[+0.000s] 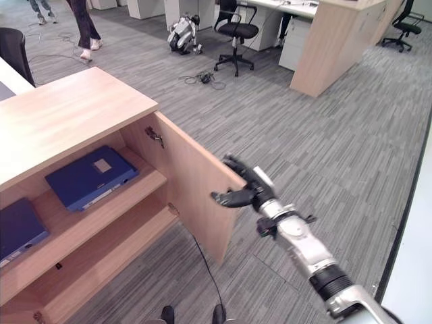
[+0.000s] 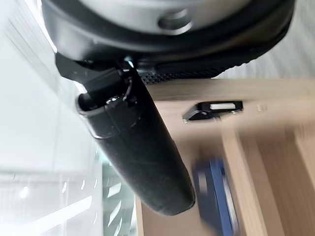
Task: Put the empty folder in the office cabinet
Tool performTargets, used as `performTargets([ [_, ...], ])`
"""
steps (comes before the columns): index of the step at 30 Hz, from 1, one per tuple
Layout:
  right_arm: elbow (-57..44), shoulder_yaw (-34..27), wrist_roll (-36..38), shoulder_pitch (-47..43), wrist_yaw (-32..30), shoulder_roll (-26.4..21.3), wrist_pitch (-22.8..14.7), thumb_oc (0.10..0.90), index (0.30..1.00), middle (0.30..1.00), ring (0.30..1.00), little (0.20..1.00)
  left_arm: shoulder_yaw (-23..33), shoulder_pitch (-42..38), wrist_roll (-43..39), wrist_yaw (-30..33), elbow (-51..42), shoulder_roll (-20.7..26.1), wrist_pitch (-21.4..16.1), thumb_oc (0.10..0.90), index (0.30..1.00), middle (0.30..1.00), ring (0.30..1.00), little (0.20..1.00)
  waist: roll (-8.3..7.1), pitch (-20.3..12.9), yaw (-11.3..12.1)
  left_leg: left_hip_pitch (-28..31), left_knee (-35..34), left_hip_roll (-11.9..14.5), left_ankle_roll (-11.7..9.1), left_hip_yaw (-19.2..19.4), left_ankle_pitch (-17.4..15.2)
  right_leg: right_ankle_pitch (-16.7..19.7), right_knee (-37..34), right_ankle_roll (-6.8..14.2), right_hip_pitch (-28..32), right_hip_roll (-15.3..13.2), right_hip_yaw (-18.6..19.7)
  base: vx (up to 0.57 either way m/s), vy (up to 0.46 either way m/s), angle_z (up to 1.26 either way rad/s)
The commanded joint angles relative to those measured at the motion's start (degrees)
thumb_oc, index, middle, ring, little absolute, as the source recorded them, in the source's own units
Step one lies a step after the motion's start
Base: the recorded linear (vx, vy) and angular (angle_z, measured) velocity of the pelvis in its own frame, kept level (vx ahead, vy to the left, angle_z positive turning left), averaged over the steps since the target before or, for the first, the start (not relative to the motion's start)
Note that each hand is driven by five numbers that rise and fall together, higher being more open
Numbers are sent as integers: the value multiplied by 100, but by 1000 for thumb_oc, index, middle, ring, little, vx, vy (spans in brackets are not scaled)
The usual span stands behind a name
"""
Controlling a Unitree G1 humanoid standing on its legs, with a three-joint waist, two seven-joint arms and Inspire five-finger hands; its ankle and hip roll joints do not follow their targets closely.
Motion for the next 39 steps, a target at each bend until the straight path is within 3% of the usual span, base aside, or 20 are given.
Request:
performTargets([
  [1,-303,931,146,-871,997,1470,-163,800,900,900,900,900,-343,-268,-224,18,9,177,-239,800,900,900,900,900,-425,-81,597,183,278,-232,60,-186,-706,-924,241,350,81,-361,100,-8,-51,29],
  [10,17,987,723,-697,1134,1731,-44,800,900,900,900,900,-273,-214,-493,-33,103,254,-223,800,900,900,900,900,-501,25,890,-17,322,-132,-61,-672,-503,-1019,289,240,78,-277,-292,-19,-82,57],
  [16,23,795,1332,-470,1136,1936,-98,800,900,900,900,900,-136,-88,-559,-54,287,315,-204,800,900,900,900,900,-484,179,1216,-266,334,-58,-199,-1154,-271,-1107,259,178,128,-240,-841,-31,-108,64],
  [20,18,673,1377,-326,1095,1905,-194,800,900,900,900,900,-130,-106,-593,-61,307,309,-210,800,900,900,900,900,-445,283,1303,-457,397,-41,-292,-1219,-151,-1137,231,177,151,-268,-1165,-54,-42,53],
  [23,86,470,1157,-208,958,1660,-327,800,900,900,900,900,-156,-140,-593,-32,278,207,-265,800,900,900,900,900,-370,460,1344,-824,657,123,-184,-419,-40,-1147,222,186,171,-426,-1571,-91,33,77],
  [28,501,-174,810,466,612,1374,-397,800,900,900,900,900,-174,-139,-849,-64,104,25,-337,800,900,900,900,900,-250,368,1243,-847,514,348,-236,430,11,-1230,204,214,274,-530,-2054,48,33,78],
  [31,800,-528,465,981,424,1307,-335,800,900,900,900,900,-191,-182,-1040,-154,-73,3,-345,800,900,900,900,900,-210,247,1167,-763,304,368,-282,587,114,-1225,145,221,360,-548,-2220,94,101,75],
  [36,1587,-925,-93,1563,169,1294,-184,800,900,900,900,900,-269,-313,-1454,-270,-347,-29,-359,800,900,900,900,900,-219,109,1070,-678,45,273,-269,528,171,-1213,166,292,404,-655,-2356,78,99,42],
  [39,2760,-1508,-643,1792,-286,1462,-141,800,900,900,900,900,-226,-385,-1730,-213,-475,-7,-399,800,900,900,900,900,-186,20,1031,-716,-18,91,-194,352,113,-1194,206,357,411,-797,-2476,68,125,23],
])
